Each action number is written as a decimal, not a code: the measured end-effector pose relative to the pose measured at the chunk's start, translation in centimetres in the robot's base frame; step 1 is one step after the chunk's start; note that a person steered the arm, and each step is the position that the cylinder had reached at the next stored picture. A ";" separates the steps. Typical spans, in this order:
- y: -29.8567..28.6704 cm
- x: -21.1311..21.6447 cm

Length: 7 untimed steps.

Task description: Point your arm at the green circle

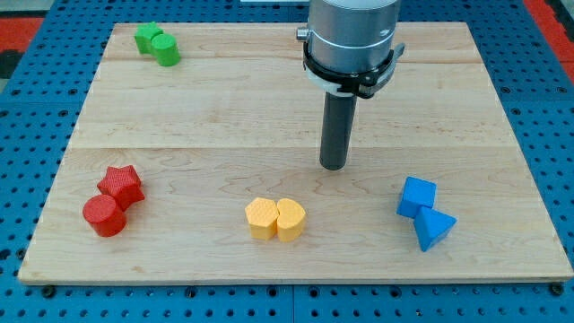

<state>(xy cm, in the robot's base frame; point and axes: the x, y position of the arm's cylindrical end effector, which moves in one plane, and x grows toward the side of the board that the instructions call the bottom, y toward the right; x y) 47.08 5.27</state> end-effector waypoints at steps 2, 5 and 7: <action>0.0 -0.1; -10.0 -3.2; -18.6 -8.2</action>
<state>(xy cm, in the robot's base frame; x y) 38.86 -13.29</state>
